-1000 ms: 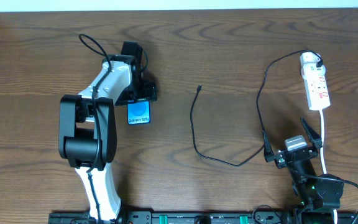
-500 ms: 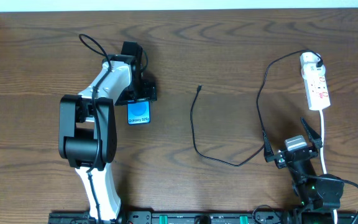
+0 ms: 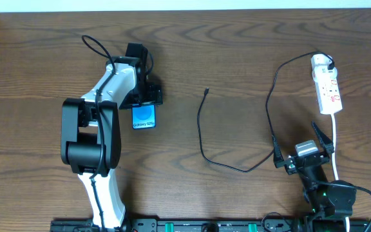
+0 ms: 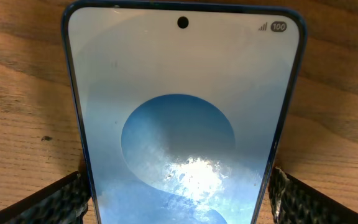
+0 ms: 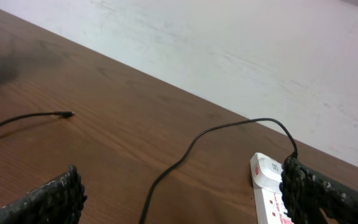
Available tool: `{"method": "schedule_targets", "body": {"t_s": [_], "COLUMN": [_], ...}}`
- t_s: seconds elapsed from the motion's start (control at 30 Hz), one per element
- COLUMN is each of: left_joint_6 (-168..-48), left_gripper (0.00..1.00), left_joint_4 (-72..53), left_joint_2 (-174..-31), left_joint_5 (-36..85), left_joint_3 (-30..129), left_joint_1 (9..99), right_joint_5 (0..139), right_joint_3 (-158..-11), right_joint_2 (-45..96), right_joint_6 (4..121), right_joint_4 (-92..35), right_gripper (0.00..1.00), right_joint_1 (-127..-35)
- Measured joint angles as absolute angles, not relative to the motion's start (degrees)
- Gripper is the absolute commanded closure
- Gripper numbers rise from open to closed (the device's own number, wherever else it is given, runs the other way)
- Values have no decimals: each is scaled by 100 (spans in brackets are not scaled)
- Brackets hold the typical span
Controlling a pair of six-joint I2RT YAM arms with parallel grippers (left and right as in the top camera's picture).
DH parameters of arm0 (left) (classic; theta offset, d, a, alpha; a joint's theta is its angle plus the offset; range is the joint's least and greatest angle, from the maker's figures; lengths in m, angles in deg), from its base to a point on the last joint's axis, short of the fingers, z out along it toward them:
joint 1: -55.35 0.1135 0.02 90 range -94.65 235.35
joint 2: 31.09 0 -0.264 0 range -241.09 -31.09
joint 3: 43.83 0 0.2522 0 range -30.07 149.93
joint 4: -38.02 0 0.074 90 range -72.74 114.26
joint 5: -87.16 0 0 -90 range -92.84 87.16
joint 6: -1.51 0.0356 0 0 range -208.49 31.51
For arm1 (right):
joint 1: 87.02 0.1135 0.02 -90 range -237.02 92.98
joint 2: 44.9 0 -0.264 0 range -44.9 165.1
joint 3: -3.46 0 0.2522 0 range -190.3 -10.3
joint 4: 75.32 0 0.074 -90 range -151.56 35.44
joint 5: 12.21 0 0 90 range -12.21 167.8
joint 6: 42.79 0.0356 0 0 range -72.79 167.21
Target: Plug charger to phone and switch on socket
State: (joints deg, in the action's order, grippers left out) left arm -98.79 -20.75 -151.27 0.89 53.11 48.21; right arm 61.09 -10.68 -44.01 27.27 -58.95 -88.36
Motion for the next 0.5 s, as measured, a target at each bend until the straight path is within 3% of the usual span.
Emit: {"method": "schedule_targets", "body": {"t_s": [0.13,0.5], "left_joint_6": [-9873,-9635], "left_gripper": [14,17], "left_joint_4": [-2093,-2132], "left_joint_2": [-15127,-15125], "left_joint_5": [91,98], "left_joint_3": [5311,5308], "left_joint_1": [4821,4821], "right_joint_5": [6109,6106], "right_joint_3": [-1068,-1068], "right_joint_2": [-4401,-4401], "right_joint_6": [2727,2727], "right_joint_4": [-5893,-5893], "right_gripper": [1,1], "right_joint_1": [-8836,-8836]}}
